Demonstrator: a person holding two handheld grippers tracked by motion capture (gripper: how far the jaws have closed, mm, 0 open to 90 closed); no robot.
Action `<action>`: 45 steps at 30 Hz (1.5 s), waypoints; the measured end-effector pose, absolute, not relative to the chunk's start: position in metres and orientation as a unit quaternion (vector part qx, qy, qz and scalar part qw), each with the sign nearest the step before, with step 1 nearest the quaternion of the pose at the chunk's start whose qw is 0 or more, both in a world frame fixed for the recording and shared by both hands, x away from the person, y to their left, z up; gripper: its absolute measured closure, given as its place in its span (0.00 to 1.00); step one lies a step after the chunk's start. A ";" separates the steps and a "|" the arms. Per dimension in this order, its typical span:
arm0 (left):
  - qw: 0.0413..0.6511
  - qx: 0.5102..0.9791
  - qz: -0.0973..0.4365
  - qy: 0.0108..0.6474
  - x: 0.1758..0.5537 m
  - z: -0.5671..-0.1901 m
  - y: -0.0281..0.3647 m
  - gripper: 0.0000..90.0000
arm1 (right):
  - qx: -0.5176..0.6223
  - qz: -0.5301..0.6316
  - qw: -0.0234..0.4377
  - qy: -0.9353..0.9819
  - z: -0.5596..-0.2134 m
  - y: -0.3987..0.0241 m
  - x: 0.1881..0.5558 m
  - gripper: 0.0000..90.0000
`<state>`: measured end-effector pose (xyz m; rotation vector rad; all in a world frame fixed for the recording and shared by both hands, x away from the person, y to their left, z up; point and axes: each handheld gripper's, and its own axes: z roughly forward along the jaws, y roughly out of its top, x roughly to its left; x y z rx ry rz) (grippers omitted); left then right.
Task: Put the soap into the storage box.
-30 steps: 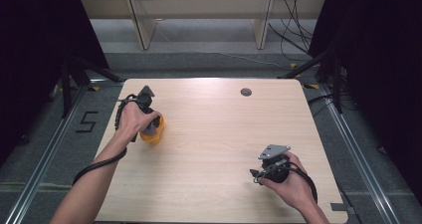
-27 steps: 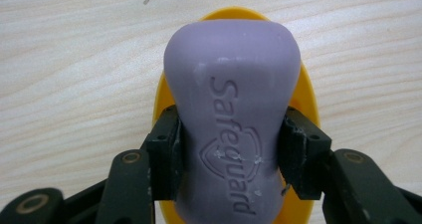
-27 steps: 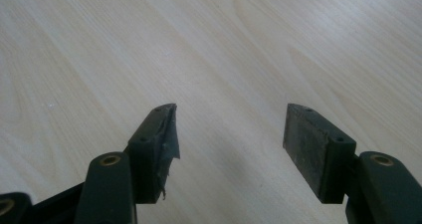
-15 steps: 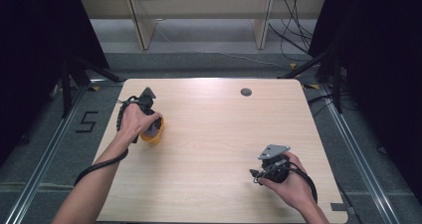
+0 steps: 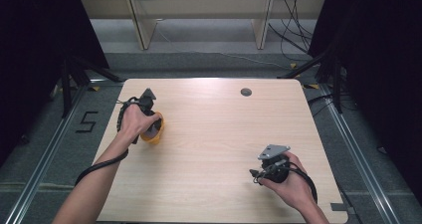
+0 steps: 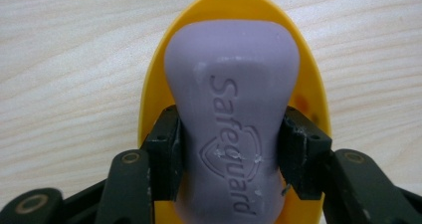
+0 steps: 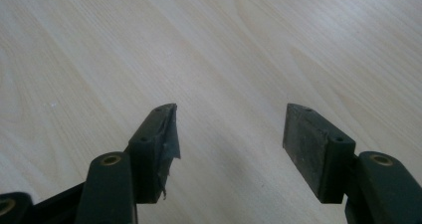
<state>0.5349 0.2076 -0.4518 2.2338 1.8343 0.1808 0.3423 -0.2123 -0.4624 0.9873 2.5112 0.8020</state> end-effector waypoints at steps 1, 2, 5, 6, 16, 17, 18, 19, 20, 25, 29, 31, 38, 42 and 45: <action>0.122 0.766 0.063 0.628 0.535 -0.452 0.208 0.54 | 0.347 0.280 0.162 0.880 -0.462 -0.212 0.342 0.43; 0.121 0.766 0.064 0.628 0.535 -0.452 0.208 0.54 | 0.348 0.279 0.158 0.881 -0.462 -0.212 0.342 0.43; 0.122 0.765 0.066 0.630 0.535 -0.453 0.207 0.54 | 0.343 0.279 0.162 0.882 -0.462 -0.213 0.343 0.43; 0.122 0.766 0.066 0.628 0.535 -0.453 0.207 0.54 | 0.342 0.280 0.162 0.882 -0.462 -0.213 0.343 0.43; 0.134 0.768 0.069 0.623 0.531 -0.448 0.206 0.47 | 0.342 0.279 0.161 0.883 -0.462 -0.212 0.343 0.43; 0.135 0.764 0.072 0.627 0.530 -0.447 0.205 0.45 | 0.342 0.279 0.161 0.883 -0.462 -0.212 0.343 0.43; 0.142 0.763 0.080 0.626 0.529 -0.447 0.204 0.44 | 0.342 0.279 0.162 0.883 -0.462 -0.212 0.343 0.43; 0.139 0.768 0.084 0.619 0.528 -0.443 0.204 0.43 | 0.342 0.279 0.161 0.883 -0.463 -0.212 0.343 0.43; 0.143 0.769 0.088 0.616 0.526 -0.439 0.203 0.42 | 0.342 0.279 0.161 0.883 -0.463 -0.212 0.343 0.43; 0.173 0.769 0.111 0.605 0.517 -0.422 0.202 0.39 | 0.342 0.279 0.161 0.883 -0.463 -0.212 0.343 0.43; 0.180 0.771 0.125 0.598 0.508 -0.416 0.205 0.37 | 0.342 0.279 0.162 0.882 -0.463 -0.212 0.343 0.43; 0.179 0.773 0.130 0.594 0.503 -0.414 0.207 0.36 | 0.342 0.279 0.162 0.882 -0.463 -0.212 0.343 0.43; 0.226 0.778 0.149 0.567 0.485 -0.408 0.215 0.34 | 0.342 0.278 0.161 0.883 -0.463 -0.212 0.343 0.43; 0.237 0.779 0.157 0.559 0.473 -0.406 0.215 0.31 | 0.343 0.280 0.162 0.882 -0.463 -0.212 0.343 0.43; 0.235 0.785 0.164 0.549 0.465 -0.404 0.217 0.29 | 0.342 0.276 0.159 0.884 -0.462 -0.213 0.343 0.43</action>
